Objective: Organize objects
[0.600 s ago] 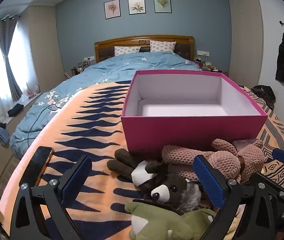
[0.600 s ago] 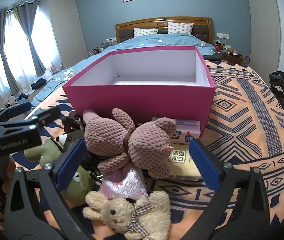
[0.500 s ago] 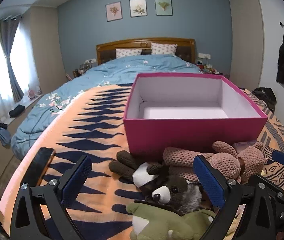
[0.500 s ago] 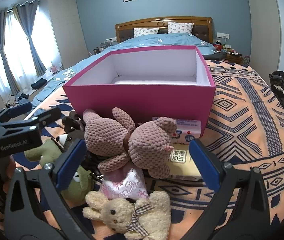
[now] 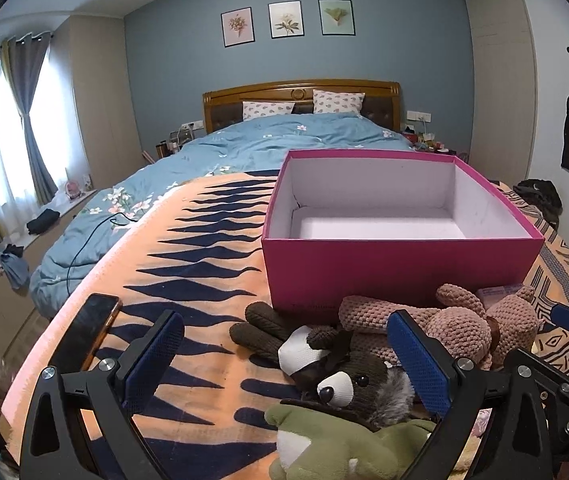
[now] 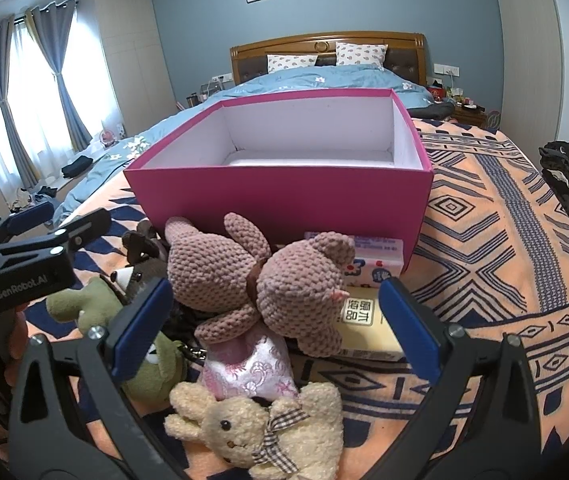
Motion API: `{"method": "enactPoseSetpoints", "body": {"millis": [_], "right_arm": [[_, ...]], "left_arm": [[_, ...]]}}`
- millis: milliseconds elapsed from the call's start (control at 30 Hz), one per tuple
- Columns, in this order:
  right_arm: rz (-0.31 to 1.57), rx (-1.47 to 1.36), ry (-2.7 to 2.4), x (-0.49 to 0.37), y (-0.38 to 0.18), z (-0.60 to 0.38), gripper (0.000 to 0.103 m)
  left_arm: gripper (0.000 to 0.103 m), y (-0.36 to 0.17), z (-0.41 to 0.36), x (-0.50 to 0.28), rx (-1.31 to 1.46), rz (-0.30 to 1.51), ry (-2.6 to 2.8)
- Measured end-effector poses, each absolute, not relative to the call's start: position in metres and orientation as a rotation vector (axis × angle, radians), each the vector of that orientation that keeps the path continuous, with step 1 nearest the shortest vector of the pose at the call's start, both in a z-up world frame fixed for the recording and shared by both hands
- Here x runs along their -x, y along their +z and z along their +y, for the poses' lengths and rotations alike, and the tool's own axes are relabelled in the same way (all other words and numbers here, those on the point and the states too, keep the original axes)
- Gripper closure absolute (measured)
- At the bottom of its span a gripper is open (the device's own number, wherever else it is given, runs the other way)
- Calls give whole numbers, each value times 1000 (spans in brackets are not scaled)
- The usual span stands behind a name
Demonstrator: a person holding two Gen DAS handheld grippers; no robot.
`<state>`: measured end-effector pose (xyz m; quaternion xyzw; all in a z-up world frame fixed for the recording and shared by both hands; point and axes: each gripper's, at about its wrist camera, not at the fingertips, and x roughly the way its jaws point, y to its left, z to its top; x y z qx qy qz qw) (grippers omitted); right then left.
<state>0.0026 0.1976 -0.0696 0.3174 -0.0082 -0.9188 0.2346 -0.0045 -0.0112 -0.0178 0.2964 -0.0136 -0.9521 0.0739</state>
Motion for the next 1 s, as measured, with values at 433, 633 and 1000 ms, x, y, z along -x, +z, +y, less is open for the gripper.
{"method": "enactPoseSetpoints", "body": {"millis": [433,633,1000], "right_arm": [[-23,-874,-2517,-2,-70,197,0],[-18,-877,-2518,-1,-71,197,0],[-10,-883,-2519,1,-71,194,0]], "left_arm": [[0,-20,-12,7,-903,-30,-2865],[0,-21,-14,7,-907,-14,-2862],[0,-22,-13,9,-912,-20,-2865]]}}
